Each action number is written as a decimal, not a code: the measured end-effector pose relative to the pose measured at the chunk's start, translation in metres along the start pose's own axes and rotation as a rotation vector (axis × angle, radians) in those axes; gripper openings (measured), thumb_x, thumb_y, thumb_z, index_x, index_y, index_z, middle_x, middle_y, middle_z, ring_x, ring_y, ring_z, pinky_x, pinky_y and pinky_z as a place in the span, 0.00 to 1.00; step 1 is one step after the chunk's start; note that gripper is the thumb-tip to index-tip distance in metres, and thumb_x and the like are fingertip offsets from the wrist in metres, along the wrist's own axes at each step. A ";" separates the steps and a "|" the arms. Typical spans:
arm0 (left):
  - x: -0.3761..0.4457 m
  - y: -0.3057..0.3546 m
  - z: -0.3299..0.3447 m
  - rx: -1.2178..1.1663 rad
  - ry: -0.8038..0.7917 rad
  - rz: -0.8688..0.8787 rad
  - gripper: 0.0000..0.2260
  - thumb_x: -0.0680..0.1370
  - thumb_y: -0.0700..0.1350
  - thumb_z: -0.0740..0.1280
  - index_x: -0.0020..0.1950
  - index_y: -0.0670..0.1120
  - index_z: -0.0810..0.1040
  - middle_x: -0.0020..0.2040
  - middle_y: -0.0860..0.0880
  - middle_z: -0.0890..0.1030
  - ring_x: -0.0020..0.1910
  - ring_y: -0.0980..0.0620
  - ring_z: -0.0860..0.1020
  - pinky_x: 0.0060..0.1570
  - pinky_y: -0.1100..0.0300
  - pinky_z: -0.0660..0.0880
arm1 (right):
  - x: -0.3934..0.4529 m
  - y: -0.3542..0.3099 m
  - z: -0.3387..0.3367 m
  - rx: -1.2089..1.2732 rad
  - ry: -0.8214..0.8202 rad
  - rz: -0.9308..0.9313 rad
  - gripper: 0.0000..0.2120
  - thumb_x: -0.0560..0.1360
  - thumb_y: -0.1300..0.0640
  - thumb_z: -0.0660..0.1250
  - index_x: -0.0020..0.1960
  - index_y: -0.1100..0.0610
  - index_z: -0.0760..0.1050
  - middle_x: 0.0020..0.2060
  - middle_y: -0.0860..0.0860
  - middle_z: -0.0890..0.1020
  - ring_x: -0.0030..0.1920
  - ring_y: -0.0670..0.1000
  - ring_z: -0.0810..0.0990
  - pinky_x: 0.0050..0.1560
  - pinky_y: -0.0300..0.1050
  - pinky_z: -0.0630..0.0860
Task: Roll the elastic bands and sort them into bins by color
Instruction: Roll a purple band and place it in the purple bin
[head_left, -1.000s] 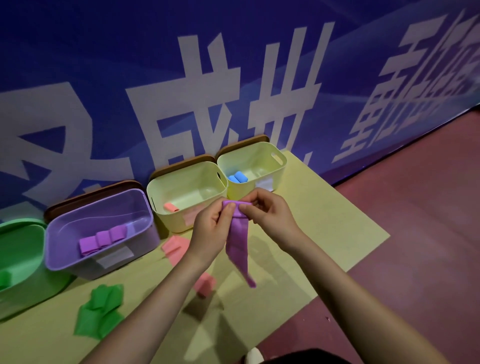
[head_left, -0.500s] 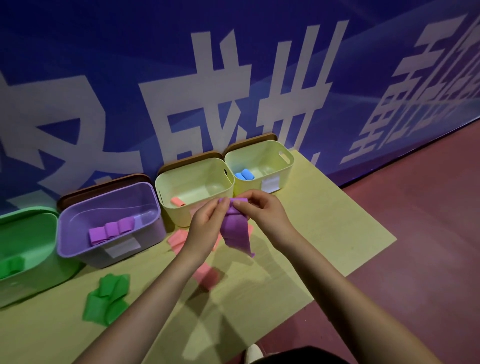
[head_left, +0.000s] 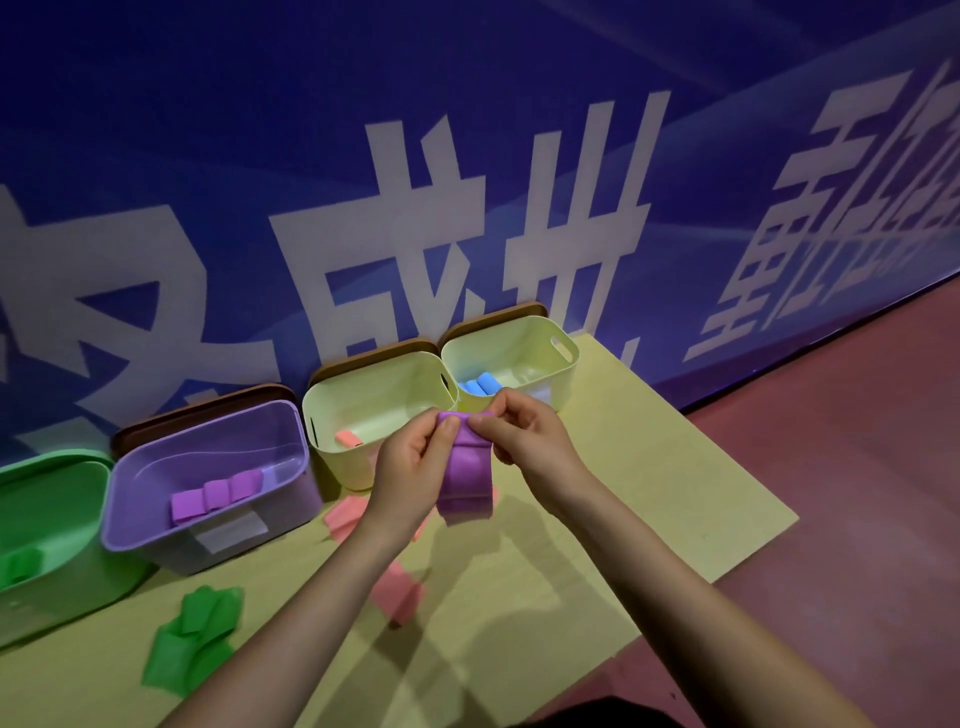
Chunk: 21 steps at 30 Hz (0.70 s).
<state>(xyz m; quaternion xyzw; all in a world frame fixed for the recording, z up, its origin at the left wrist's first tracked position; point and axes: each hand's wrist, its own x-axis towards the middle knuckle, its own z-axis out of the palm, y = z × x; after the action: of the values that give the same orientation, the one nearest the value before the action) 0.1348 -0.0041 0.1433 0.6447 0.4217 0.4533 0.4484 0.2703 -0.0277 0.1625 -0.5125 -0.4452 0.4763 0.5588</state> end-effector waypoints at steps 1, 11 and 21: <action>0.000 0.001 0.002 -0.047 0.033 -0.026 0.11 0.80 0.45 0.63 0.42 0.40 0.78 0.33 0.52 0.76 0.33 0.58 0.70 0.33 0.65 0.66 | 0.001 -0.002 0.000 -0.015 0.011 -0.020 0.11 0.74 0.67 0.68 0.36 0.61 0.70 0.27 0.52 0.70 0.26 0.44 0.68 0.29 0.34 0.66; -0.006 0.014 0.014 -0.301 0.074 -0.293 0.09 0.79 0.49 0.63 0.45 0.48 0.81 0.32 0.54 0.79 0.31 0.58 0.74 0.31 0.66 0.70 | 0.017 -0.005 -0.008 -0.021 0.043 -0.081 0.06 0.74 0.62 0.70 0.41 0.63 0.75 0.34 0.56 0.73 0.32 0.45 0.70 0.33 0.35 0.68; 0.001 0.012 0.019 -0.320 0.146 -0.337 0.09 0.79 0.46 0.64 0.47 0.44 0.82 0.38 0.45 0.78 0.36 0.51 0.73 0.38 0.59 0.68 | 0.016 0.001 -0.015 -0.112 -0.038 -0.144 0.05 0.73 0.64 0.71 0.45 0.64 0.76 0.39 0.57 0.78 0.39 0.49 0.75 0.41 0.42 0.73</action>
<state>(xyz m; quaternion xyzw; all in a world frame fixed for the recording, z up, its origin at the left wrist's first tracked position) 0.1549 -0.0097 0.1512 0.4514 0.4774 0.4784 0.5826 0.2875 -0.0145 0.1604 -0.5004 -0.5175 0.4190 0.5534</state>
